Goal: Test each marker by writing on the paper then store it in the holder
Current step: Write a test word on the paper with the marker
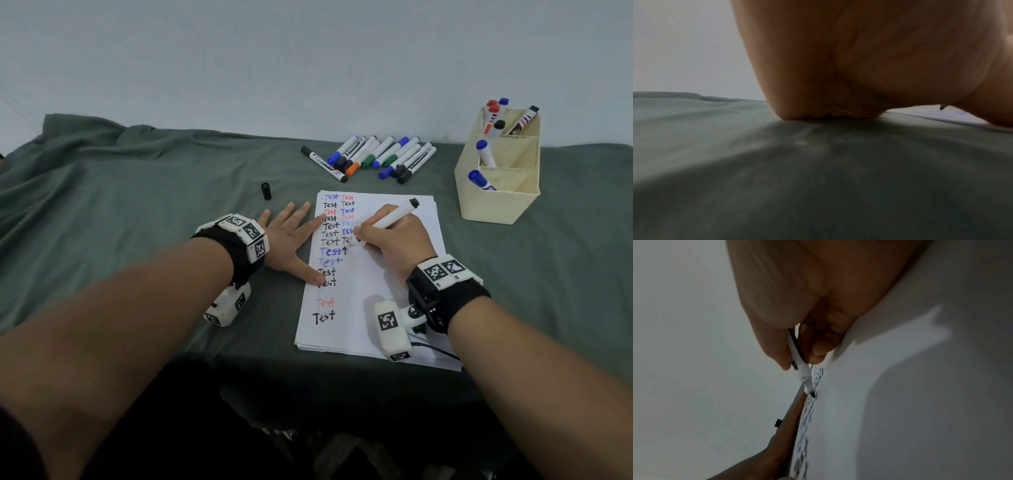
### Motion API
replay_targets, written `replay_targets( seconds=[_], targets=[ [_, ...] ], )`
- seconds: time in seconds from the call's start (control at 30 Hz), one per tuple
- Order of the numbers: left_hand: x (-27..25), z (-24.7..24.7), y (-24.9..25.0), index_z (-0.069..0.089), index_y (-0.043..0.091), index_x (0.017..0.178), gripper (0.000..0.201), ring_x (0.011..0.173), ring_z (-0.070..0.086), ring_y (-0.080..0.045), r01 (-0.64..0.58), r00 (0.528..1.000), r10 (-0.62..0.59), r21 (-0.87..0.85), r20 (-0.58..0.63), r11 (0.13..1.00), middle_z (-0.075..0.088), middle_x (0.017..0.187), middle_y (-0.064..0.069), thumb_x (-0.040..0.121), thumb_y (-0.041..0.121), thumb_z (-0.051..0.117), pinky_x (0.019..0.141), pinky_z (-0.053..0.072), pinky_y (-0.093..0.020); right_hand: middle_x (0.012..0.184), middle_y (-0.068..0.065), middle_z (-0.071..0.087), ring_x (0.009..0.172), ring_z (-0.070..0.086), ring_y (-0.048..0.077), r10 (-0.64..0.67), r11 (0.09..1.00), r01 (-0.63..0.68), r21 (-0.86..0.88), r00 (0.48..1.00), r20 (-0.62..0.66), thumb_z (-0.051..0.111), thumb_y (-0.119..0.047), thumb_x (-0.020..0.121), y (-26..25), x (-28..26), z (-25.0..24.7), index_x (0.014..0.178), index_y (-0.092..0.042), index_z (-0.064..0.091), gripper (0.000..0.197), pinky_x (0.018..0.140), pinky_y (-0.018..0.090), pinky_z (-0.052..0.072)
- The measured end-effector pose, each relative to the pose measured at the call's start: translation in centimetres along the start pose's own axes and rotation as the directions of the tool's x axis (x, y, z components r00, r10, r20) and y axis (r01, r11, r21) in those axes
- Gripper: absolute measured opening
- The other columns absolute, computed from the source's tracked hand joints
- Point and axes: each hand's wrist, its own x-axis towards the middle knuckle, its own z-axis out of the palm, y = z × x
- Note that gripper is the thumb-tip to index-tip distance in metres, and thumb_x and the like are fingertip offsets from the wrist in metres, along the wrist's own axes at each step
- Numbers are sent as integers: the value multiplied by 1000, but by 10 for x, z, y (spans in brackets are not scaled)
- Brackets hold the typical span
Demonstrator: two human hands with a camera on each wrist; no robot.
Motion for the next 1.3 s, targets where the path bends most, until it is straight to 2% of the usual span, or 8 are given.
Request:
replay_targets(
  seconds=[0.1,0.27,0.4,0.53,0.67,0.77,1.03,1.3],
  targets=[
    [-1,-1,1,-25,45,147,143,147,-27,-22,0,1000,0,-6,6,1000,-30,159,8,34,107,38,116,-11,-61,74,12,73,63,65,20,-11,1000,11,-11,1000,13,82,-20,70,1,1,0,67,-22,70,13,58,30,50],
    [-2,-1,0,-25,46,147,142,146,-27,-22,-4,1000,4,-12,6,1000,-30,159,8,35,107,39,115,-12,-60,65,-2,70,58,63,11,-57,993,54,-101,998,-29,78,-20,71,2,3,-1,64,-28,67,15,57,28,50],
    [-2,0,0,-25,47,146,141,147,-27,-21,-1,1000,1,-16,1,1000,-30,159,9,35,107,39,115,-13,-59,64,1,69,57,62,12,-51,997,50,-58,998,-20,78,-19,70,3,0,-3,63,-28,65,17,54,24,49],
    [-1,1,-1,-25,48,145,141,146,-27,-21,0,1000,0,-15,0,1000,-31,158,10,34,108,38,114,-14,-59,65,2,70,56,62,12,-44,996,44,-80,999,6,76,-17,68,2,0,-3,62,-28,67,15,57,29,49],
    [0,1,-1,-25,48,145,141,146,-28,-21,0,1000,0,-14,3,1000,-31,158,10,34,108,39,115,-14,-59,64,-1,70,58,63,10,-51,995,49,-87,998,-29,77,-20,70,2,-1,-4,66,-27,67,13,57,29,49],
    [0,1,0,-25,47,145,142,146,-27,-21,3,1000,-3,-14,2,1000,-31,158,10,34,108,38,115,-14,-59,62,0,68,57,62,11,-47,994,46,-97,999,-6,77,-20,69,2,-2,-4,66,-25,67,11,57,30,49],
    [-3,-1,0,-25,47,146,141,146,-28,-21,0,1000,0,-13,14,1000,-31,159,9,35,107,39,116,-12,-60,60,-8,66,57,60,7,-84,992,79,-96,995,-46,76,-16,73,3,-1,-6,60,-32,63,24,57,25,48],
    [-3,-2,1,-24,46,147,141,146,-27,-22,-2,1000,2,-16,17,1000,-31,159,8,36,106,40,116,-12,-60,57,-9,63,53,57,5,-77,992,74,-100,997,-25,76,-17,70,2,-1,-5,59,-32,62,22,50,18,45]
  ],
)
